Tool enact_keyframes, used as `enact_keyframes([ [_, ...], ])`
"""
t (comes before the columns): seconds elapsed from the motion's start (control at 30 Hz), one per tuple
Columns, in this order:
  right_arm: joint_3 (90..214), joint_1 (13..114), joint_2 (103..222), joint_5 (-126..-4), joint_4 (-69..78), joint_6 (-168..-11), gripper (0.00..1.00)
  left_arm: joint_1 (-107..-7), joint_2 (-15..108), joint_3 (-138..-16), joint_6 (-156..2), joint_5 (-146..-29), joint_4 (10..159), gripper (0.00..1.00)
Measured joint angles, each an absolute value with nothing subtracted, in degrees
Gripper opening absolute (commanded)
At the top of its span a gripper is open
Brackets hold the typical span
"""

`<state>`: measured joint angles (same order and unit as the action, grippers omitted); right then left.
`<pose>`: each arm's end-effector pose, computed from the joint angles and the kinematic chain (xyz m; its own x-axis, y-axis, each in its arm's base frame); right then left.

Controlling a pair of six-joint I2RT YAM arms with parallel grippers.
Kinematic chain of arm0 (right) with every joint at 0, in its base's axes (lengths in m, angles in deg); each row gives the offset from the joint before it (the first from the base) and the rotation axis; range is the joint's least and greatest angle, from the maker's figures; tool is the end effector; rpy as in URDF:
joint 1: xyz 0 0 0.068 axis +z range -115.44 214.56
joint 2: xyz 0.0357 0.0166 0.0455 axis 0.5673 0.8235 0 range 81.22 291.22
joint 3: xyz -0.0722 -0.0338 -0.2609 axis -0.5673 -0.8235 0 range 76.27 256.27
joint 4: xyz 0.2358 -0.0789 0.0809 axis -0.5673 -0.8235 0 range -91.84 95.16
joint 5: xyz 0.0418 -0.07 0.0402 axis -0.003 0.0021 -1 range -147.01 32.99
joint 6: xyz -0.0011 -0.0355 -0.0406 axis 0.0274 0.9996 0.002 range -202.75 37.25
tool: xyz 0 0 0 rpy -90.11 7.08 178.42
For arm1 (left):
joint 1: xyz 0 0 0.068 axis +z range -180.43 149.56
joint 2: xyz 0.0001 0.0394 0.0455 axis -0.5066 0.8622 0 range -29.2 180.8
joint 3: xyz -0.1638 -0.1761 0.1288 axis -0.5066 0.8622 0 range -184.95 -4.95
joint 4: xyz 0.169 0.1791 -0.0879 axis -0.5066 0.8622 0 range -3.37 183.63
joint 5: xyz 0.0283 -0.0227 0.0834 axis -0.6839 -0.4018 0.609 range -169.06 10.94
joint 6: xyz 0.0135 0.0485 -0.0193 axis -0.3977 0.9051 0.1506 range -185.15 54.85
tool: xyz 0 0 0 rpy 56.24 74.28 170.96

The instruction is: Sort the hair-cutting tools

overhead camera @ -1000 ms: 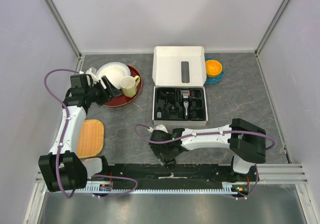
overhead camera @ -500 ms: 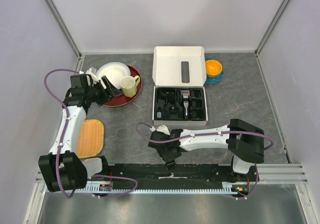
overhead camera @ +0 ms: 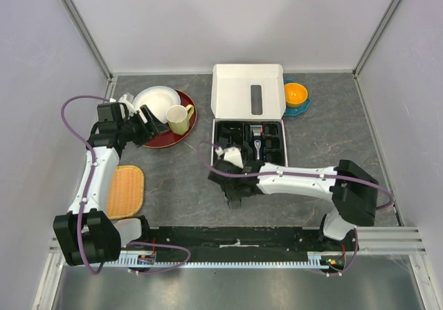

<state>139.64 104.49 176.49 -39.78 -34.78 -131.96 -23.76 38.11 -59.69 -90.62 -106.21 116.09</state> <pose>0.1189 0.2946 0.1952 -0.8683 -0.2691 -0.4167 -0.3183 0.9465 0.0521 0.2492 0.0128 0.2916 -0.7006 -0.4674 -0.5392 -0.0754 0.7999 -0.5954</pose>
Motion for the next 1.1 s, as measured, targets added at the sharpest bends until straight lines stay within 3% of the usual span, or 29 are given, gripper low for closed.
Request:
enact_keyframes([
  [0.4,148.6,91.2,172.9,-23.0,-29.7,-127.0,0.34,-23.8,38.1,-59.7,-90.6,-106.2,116.1,0.76],
  [0.77,149.7,88.3,177.6,-13.6,-19.9,-123.1,0.34,-23.8,38.1,-59.7,-90.6,-106.5,116.1,0.76],
  [1.1,146.9,87.5,179.3,-12.4,-13.5,-120.2,0.34,-23.8,38.1,-59.7,-90.6,-106.7,116.1,0.76],
])
